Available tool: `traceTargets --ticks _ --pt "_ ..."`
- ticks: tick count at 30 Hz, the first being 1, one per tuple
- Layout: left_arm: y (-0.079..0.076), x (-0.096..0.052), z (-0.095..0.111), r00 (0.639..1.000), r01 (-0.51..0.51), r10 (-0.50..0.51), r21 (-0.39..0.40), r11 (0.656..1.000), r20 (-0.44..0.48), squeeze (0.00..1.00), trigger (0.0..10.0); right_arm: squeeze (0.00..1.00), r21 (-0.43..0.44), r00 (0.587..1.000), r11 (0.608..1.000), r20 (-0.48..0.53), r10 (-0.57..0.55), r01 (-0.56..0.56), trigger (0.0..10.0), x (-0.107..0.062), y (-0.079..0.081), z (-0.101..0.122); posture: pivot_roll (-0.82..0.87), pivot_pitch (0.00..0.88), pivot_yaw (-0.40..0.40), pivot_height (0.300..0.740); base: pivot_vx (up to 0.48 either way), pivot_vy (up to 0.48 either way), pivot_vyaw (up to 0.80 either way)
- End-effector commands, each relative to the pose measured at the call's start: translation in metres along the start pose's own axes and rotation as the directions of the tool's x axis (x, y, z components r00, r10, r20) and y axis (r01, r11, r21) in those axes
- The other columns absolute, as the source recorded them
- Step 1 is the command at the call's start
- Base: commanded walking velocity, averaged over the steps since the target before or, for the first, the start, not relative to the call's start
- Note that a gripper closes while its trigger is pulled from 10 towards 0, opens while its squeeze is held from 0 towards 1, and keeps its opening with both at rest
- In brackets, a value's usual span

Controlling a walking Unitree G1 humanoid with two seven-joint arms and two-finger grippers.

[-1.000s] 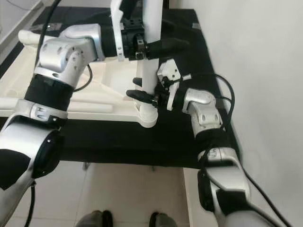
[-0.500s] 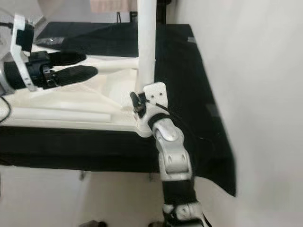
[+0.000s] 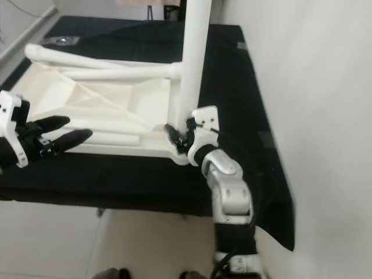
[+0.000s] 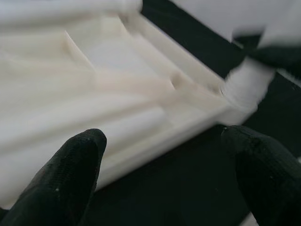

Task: Building children table

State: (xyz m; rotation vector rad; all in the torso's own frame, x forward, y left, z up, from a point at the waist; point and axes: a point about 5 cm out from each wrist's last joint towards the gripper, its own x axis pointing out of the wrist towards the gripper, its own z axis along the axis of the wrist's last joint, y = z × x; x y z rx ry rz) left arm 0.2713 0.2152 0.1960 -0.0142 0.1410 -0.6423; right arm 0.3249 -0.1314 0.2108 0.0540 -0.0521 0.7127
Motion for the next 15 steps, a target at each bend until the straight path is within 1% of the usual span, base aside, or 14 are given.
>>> traceTargets --ticks 1,3,4,5,6,7,8,9,10,11,12,13,14,15 --pt "-0.004 -0.001 -0.005 1.000 -0.011 0.011 0.018 1.000 -0.010 0.00 10.0 1.00 -0.026 0.983 0.986 0.077 0.164 -0.162 10.0 -0.001 0.007 0.012 0.08 0.137 -0.049 0.740 0.000 0.000 0.00" --pt "-0.004 -0.001 -0.005 1.000 -0.011 0.011 0.018 1.000 -0.010 0.00 10.0 1.00 -0.026 0.983 0.986 0.077 0.164 -0.162 10.0 -0.001 0.007 0.012 0.08 0.137 -0.049 0.740 0.000 0.000 0.00" --pt "-0.012 0.000 -0.011 1.000 -0.003 0.003 0.008 1.000 0.007 0.00 10.0 0.00 -0.050 0.960 0.961 0.055 0.275 -0.273 10.0 -0.002 0.006 0.012 0.09 0.135 -0.047 0.740 0.000 0.000 0.00" --pt "-0.012 0.000 -0.011 1.000 -0.003 0.003 0.008 1.000 0.007 0.00 10.0 0.00 -0.050 0.960 0.961 0.055 0.275 -0.273 10.0 -0.002 0.006 0.012 0.09 0.135 -0.047 0.740 0.000 0.000 0.00" --pt "-0.020 0.001 -0.015 1.000 0.008 -0.008 0.005 1.000 0.025 0.00 10.0 0.00 -0.058 0.935 0.934 0.028 0.353 -0.351 10.0 -0.002 0.003 0.010 0.09 0.130 -0.048 0.740 0.000 0.000 0.00" --pt "-0.020 0.001 -0.015 1.000 0.008 -0.008 0.005 1.000 0.025 0.00 10.0 0.00 -0.058 0.935 0.934 0.028 0.353 -0.351 10.0 -0.002 0.003 0.010 0.09 0.130 -0.048 0.740 0.000 0.000 0.00" --pt "-0.030 0.003 -0.021 0.999 0.034 -0.034 0.009 0.999 0.039 0.00 10.0 0.00 -0.054 0.916 0.914 -0.001 0.402 -0.401 10.0 0.002 -0.003 0.008 0.10 0.127 -0.051 0.740 0.000 0.000 0.00" --pt "-0.030 0.003 -0.021 0.999 0.034 -0.034 0.009 0.999 0.039 0.00 10.0 0.00 -0.054 0.916 0.914 -0.001 0.402 -0.401 10.0 0.002 -0.003 0.008 0.10 0.127 -0.051 0.740 0.000 0.000 0.00" --pt "-0.043 0.004 -0.028 0.996 0.072 -0.072 0.015 0.997 0.043 0.00 10.0 0.00 -0.029 0.900 0.900 -0.021 0.435 -0.435 10.0 0.006 -0.010 0.007 0.10 0.125 -0.054 0.740 0.000 0.000 0.00" --pt "-0.043 0.004 -0.028 0.996 0.072 -0.072 0.015 0.997 0.043 0.00 10.0 0.00 -0.029 0.900 0.900 -0.021 0.435 -0.435 10.0 0.006 -0.010 0.007 0.10 0.125 -0.054 0.740 0.000 0.000 0.00" --pt "-0.052 0.004 -0.033 0.994 0.100 -0.101 0.018 0.995 0.043 0.00 10.0 0.00 -0.012 0.895 0.895 -0.029 0.445 -0.446 10.0 0.010 -0.014 0.006 0.11 0.124 -0.056 0.740 0.000 0.000 0.00" --pt "-0.063 0.004 -0.038 0.991 0.125 -0.126 0.014 0.992 0.045 0.00 10.0 0.00 -0.004 0.901 0.902 -0.050 0.431 -0.432 10.0 0.016 -0.020 0.004 0.11 0.123 -0.057 0.740 0.000 0.000 0.00" --pt "-0.063 0.004 -0.038 0.991 0.125 -0.126 0.014 0.992 0.045 0.00 10.0 0.00 -0.004 0.901 0.902 -0.050 0.431 -0.432 10.0 0.016 -0.020 0.004 0.11 0.123 -0.057 0.740 0.000 0.000 0.00" --pt "-0.072 0.004 -0.042 0.989 0.141 -0.141 0.012 0.990 0.043 0.00 10.0 0.00 -0.003 0.908 0.910 -0.072 0.413 -0.414 9.1 0.021 -0.025 0.001 0.12 0.123 -0.062 0.740 0.000 0.000 0.00"
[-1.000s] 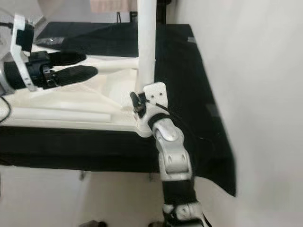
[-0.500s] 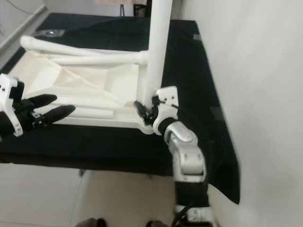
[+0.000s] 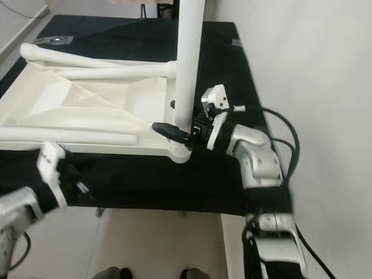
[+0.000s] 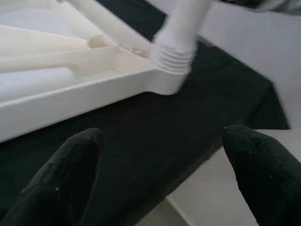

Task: Building children table

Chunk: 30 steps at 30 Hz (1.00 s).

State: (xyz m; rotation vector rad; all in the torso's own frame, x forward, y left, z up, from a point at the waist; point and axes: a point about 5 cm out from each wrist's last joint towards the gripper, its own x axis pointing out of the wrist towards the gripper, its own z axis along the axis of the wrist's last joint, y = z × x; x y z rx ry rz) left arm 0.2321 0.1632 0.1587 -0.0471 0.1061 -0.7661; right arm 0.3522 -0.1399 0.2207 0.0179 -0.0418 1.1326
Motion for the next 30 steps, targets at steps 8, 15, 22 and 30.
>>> traceTargets --ticks 8,15,22,30 --pt "-0.030 0.001 -0.015 1.000 0.004 -0.004 0.028 1.000 -0.005 0.00 10.0 0.00 0.028 0.997 0.999 -0.073 -0.029 0.031 0.0 0.004 -0.012 -0.020 0.12 0.129 -0.066 0.740 0.000 0.000 0.00" --pt "-0.043 0.002 -0.021 0.999 -0.026 0.026 -0.007 1.000 0.040 0.00 0.0 0.00 0.021 0.981 0.987 -0.111 -0.158 0.162 0.0 -0.020 -0.009 -0.043 0.10 0.132 -0.066 0.740 0.000 0.000 0.00" --pt "-0.054 0.002 -0.027 0.998 -0.025 0.024 0.014 1.000 0.050 0.00 0.0 0.00 0.024 0.703 0.718 -0.230 -0.673 0.696 0.0 -0.022 0.018 -0.083 0.06 0.136 -0.066 0.740 0.000 0.000 0.00" --pt "-0.056 0.002 -0.031 0.998 -0.036 0.034 0.041 0.999 0.050 0.00 0.0 0.00 -0.015 0.657 0.682 -0.254 -0.710 0.731 0.0 -0.003 0.063 -0.091 0.07 0.111 -0.040 0.740 0.000 0.000 0.00"
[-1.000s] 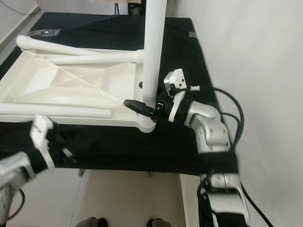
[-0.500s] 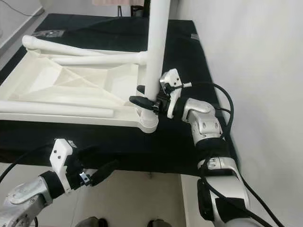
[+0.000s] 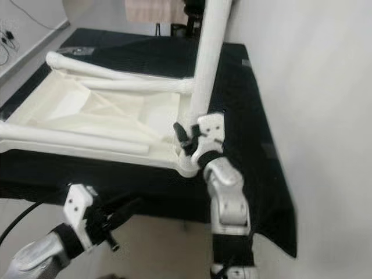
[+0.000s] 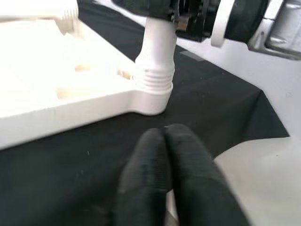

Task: Building children table

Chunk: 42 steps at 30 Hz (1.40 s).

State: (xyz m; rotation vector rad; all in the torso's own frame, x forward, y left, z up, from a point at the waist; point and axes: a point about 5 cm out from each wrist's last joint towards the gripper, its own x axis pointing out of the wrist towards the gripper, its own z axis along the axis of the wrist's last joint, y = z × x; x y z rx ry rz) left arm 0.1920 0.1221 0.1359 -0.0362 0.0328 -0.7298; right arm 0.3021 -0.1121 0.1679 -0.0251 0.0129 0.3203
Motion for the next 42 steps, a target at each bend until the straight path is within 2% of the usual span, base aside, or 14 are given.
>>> traceTargets --ticks 1,5,6,7,8,13,14,22,26,27,28,29,39,42 --pt "-0.001 0.001 -0.004 1.000 0.001 -0.001 0.007 1.000 -0.017 0.00 0.0 0.00 0.025 0.979 0.999 -0.201 0.036 -0.031 0.0 -0.002 0.007 -0.037 0.07 0.107 -0.040 0.740 0.000 0.000 0.00" --pt "0.000 0.002 -0.006 1.000 -0.016 0.016 0.010 1.000 -0.022 0.00 0.0 0.00 0.025 0.979 0.998 -0.195 0.054 -0.050 0.0 0.004 0.009 -0.033 0.07 0.105 -0.034 0.740 0.000 0.000 0.00" --pt "0.002 0.003 -0.007 0.999 -0.039 0.040 0.014 0.999 -0.030 0.00 0.0 0.00 0.022 0.977 0.998 -0.203 0.069 -0.066 2.5 0.006 0.011 -0.030 0.07 0.105 -0.034 0.740 0.000 0.000 0.00" --pt "0.004 0.004 -0.008 0.998 -0.058 0.058 0.018 0.998 -0.033 0.00 0.0 0.14 0.046 0.979 0.994 -0.172 0.110 -0.103 10.0 0.011 0.009 -0.022 0.07 0.100 -0.034 0.740 0.000 0.000 0.00" --pt "0.005 0.005 -0.009 0.997 -0.069 0.070 0.022 0.997 -0.034 0.00 0.0 1.00 0.060 0.975 0.985 -0.147 0.166 -0.159 10.0 0.014 0.008 -0.015 0.08 0.100 -0.039 0.740 0.000 0.000 0.00" --pt "0.005 0.008 -0.010 0.996 -0.077 0.078 0.026 0.997 -0.032 0.00 0.0 1.00 0.076 0.954 0.955 -0.068 0.293 -0.287 10.0 0.021 0.004 0.002 0.08 0.097 -0.045 0.740 0.000 0.000 0.00" --pt "0.005 0.012 -0.010 0.995 -0.089 0.090 0.032 0.996 -0.032 0.00 10.0 0.00 0.073 0.885 0.883 0.020 0.464 -0.465 10.0 0.025 -0.009 0.020 0.09 0.087 -0.054 0.740 0.000 0.000 0.00" --pt "0.006 0.016 -0.010 0.994 -0.104 0.105 0.036 0.994 -0.030 0.00 10.0 0.00 0.014 0.784 0.784 0.029 0.620 -0.621 10.0 0.030 -0.023 0.026 0.09 0.078 -0.059 0.740 0.000 0.000 0.00" --pt "0.009 0.013 -0.013 0.991 -0.116 0.118 0.039 0.992 -0.055 0.00 10.0 0.00 0.024 0.666 0.666 -0.011 0.745 -0.745 10.0 0.042 -0.030 0.027 0.13 0.070 -0.073 0.740 0.000 0.000 0.00" --pt "0.009 0.011 -0.014 0.990 -0.128 0.130 0.039 0.991 -0.062 0.00 10.0 0.00 0.039 0.649 0.649 -0.020 0.761 -0.760 3.8 0.045 -0.031 0.027 0.13 0.068 -0.075 0.740 0.000 0.000 0.00" --pt "0.009 0.011 -0.014 0.990 -0.128 0.130 0.039 0.991 -0.062 0.00 10.0 0.00 0.039 0.649 0.649 -0.020 0.761 -0.760 3.8 0.045 -0.031 0.027 0.13 0.068 -0.075 0.740 0.000 0.000 0.00" --pt "0.010 0.010 -0.015 0.988 -0.137 0.139 0.039 0.990 -0.066 0.00 10.0 0.00 0.048 0.642 0.643 -0.027 0.766 -0.765 0.0 0.048 -0.032 0.026 0.14 0.067 -0.076 0.740 0.000 0.000 0.00" --pt "0.010 0.007 -0.019 0.982 -0.164 0.167 0.037 0.986 -0.087 0.00 10.0 0.00 0.076 0.678 0.681 -0.057 0.733 -0.729 0.0 0.056 -0.046 0.021 0.13 0.080 -0.081 0.740 0.000 0.000 0.00" --pt "0.009 0.009 -0.019 0.984 -0.154 0.156 0.032 0.988 -0.087 0.00 10.0 0.00 0.043 0.737 0.742 -0.090 0.670 -0.669 0.0 0.050 -0.058 0.010 0.09 0.094 -0.071 0.740 0.000 0.000 0.00"
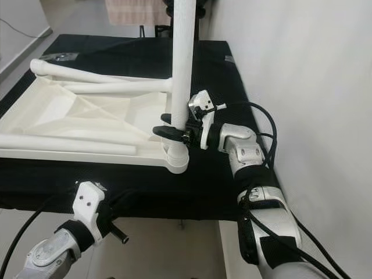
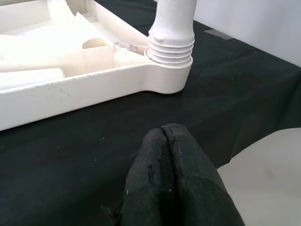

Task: Building children table

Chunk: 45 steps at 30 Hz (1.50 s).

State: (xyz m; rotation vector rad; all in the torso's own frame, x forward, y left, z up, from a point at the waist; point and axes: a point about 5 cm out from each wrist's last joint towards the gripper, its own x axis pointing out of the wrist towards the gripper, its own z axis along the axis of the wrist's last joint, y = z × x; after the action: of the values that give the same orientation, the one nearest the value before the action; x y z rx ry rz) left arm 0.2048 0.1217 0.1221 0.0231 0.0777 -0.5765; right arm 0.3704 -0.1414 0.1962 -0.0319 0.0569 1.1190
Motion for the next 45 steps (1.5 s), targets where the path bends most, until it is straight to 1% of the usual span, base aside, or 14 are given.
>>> traceTargets --ticks 1,6,7,8,11,18,19,24,25,27,28,32,33,45 --pt "0.000 0.000 -0.006 1.000 -0.001 0.000 -0.009 1.000 -0.031 0.00 10.0 0.00 0.039 0.997 0.997 -0.055 -0.061 0.064 0.0 -0.009 -0.002 -0.019 0.09 0.094 -0.071 0.740 0.000 0.000 0.00" --pt "0.000 0.001 -0.006 0.999 0.019 -0.019 -0.019 1.000 -0.028 0.00 10.0 0.00 -0.007 0.952 0.964 -0.157 -0.264 0.266 0.0 -0.019 0.002 -0.040 0.06 0.116 -0.071 0.740 0.000 0.000 0.00" --pt "0.001 0.000 -0.005 0.999 0.029 -0.030 -0.022 0.999 -0.027 0.00 10.0 0.00 -0.003 0.836 0.852 -0.191 -0.515 0.524 0.0 -0.017 0.018 -0.055 0.05 0.131 -0.063 0.740 0.000 0.000 0.00" --pt "0.001 0.000 -0.005 0.999 0.029 -0.030 -0.022 0.999 -0.027 0.00 10.0 0.00 -0.003 0.836 0.852 -0.191 -0.515 0.524 0.0 -0.017 0.018 -0.055 0.05 0.131 -0.063 0.740 0.000 0.000 0.00" --pt "0.001 0.001 -0.003 0.997 0.066 -0.067 -0.028 0.997 -0.025 0.00 10.0 0.00 -0.028 0.704 0.722 -0.199 -0.682 0.691 0.0 -0.008 0.065 -0.066 0.02 0.135 -0.029 0.740 0.000 0.000 0.00" --pt "-0.001 0.008 -0.002 0.993 0.120 -0.120 -0.030 0.992 -0.015 0.00 10.0 0.00 -0.069 0.688 0.701 -0.147 -0.711 0.710 0.0 0.002 0.059 -0.060 0.04 0.127 -0.059 0.740 0.000 0.000 0.00" --pt "0.000 0.008 -0.001 0.995 0.102 -0.103 -0.033 0.994 -0.008 0.00 10.0 0.00 -0.057 0.697 0.707 -0.130 -0.705 0.705 10.0 0.003 0.056 -0.058 0.03 0.124 -0.053 0.740 0.000 0.000 0.00" --pt "0.001 0.008 -0.001 0.996 0.084 -0.084 -0.037 0.996 -0.001 0.00 10.0 0.00 -0.046 0.720 0.726 -0.100 -0.687 0.686 10.0 0.003 0.050 -0.053 0.04 0.119 -0.054 0.740 0.000 0.000 0.00" --pt "0.001 0.009 -0.001 0.996 0.084 -0.084 -0.036 0.996 0.000 0.00 10.0 1.00 -0.023 0.766 0.768 -0.064 -0.640 0.640 10.0 0.003 0.046 -0.044 0.04 0.114 -0.055 0.740 0.000 0.000 0.00" --pt "0.001 0.010 -0.002 0.996 0.087 -0.087 -0.038 0.996 0.001 0.00 10.0 1.00 -0.016 0.831 0.831 -0.011 -0.556 0.556 10.0 0.004 0.043 -0.032 0.04 0.113 -0.055 0.740 0.000 0.000 0.00" --pt "0.001 0.012 -0.002 0.996 0.094 -0.094 -0.045 0.995 0.004 0.00 10.0 1.00 0.015 0.931 0.933 0.055 -0.360 0.360 10.0 0.005 0.050 -0.011 0.04 0.106 -0.054 0.740 0.000 0.000 0.00" --pt "0.001 0.012 -0.002 0.995 0.096 -0.096 -0.048 0.994 0.005 0.00 10.0 1.00 0.026 0.954 0.957 0.079 -0.290 0.289 10.0 0.002 0.048 -0.006 0.04 0.103 -0.054 0.740 0.000 0.000 0.00" --pt "0.001 0.013 -0.003 0.995 0.098 -0.098 -0.047 0.994 0.006 0.00 10.0 0.00 0.016 0.971 0.974 0.083 -0.225 0.224 10.0 0.000 0.042 -0.003 0.05 0.096 -0.059 0.740 0.000 0.000 0.00" --pt "-0.006 0.001 0.002 0.994 0.089 -0.089 0.002 0.996 0.065 0.00 10.0 0.00 0.048 0.995 0.994 -0.001 0.099 -0.098 10.0 -0.003 0.017 -0.009 0.09 0.062 -0.062 0.740 0.000 0.000 0.00"
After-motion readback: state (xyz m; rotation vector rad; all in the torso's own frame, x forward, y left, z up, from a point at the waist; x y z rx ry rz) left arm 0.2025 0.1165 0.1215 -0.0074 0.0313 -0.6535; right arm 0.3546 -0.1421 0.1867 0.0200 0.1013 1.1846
